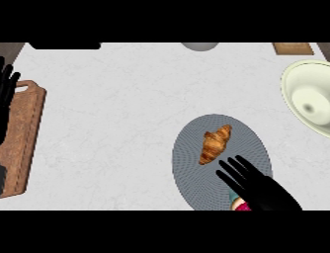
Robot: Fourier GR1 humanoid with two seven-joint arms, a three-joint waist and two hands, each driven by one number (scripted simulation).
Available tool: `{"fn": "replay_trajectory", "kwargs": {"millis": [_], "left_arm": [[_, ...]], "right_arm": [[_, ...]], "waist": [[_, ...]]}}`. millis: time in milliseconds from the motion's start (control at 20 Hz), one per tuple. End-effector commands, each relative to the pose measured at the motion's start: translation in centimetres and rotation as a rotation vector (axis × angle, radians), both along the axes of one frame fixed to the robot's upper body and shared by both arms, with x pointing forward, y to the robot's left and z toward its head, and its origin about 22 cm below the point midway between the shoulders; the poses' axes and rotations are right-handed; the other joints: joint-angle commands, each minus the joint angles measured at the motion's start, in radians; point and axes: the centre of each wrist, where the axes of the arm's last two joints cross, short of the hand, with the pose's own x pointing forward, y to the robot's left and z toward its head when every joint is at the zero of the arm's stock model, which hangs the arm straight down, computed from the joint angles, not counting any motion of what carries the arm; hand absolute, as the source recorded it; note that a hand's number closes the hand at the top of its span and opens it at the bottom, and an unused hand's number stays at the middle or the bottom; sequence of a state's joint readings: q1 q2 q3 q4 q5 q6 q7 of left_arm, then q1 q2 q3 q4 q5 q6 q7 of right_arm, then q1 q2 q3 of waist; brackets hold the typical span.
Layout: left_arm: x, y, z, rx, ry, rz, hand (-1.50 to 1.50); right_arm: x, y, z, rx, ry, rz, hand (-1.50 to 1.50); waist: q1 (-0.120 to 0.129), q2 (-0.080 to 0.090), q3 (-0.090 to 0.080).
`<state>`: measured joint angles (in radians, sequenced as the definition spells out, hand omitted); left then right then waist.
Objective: Pick the cupcake from the placemat and place it in the bowl
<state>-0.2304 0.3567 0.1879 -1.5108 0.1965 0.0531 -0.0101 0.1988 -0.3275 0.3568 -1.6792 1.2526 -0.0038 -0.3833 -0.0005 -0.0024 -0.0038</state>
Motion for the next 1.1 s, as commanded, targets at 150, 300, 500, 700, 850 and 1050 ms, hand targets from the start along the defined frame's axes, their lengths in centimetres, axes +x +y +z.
{"fn": "replay_trajectory", "kwargs": {"millis": [150,300,500,700,850,1050], "left_arm": [[1.5,0.8,-0.2,-0.013,-0.005,0.003,0.00],[-0.9,-0.7,0.0,0.004,-0.003,0.006,0.00],[0.5,-2.1,-0.5,0.015,0.006,-0.001,0.00],[2.0,-0.2,0.8,-0.001,0.016,0.011,0.00],[0.4,-1.2,-1.7,-0.007,0.004,0.017,0.00],[-0.1,0.6,-0.2,0.000,-0.007,0.047,0.00]], "right_arm": [[1.2,-0.4,1.0,-0.036,0.025,-0.033,-1.50],[2.7,-0.5,-2.4,-0.024,-0.010,0.002,1.50],[2.1,0.8,-1.6,0.039,-0.071,0.047,1.50],[1.9,-0.2,-1.9,0.045,-0.123,0.065,1.50],[2.1,0.5,-1.4,0.055,-0.146,0.075,1.50],[0.7,-17.9,2.0,-0.108,0.002,-0.442,1.50]], "waist": [[-0.004,0.003,0.004],[0.006,0.002,0.004],[0.000,0.002,0.004],[-0.003,0.003,0.004],[-0.001,0.003,0.004],[-0.043,0.017,0.009]]}}
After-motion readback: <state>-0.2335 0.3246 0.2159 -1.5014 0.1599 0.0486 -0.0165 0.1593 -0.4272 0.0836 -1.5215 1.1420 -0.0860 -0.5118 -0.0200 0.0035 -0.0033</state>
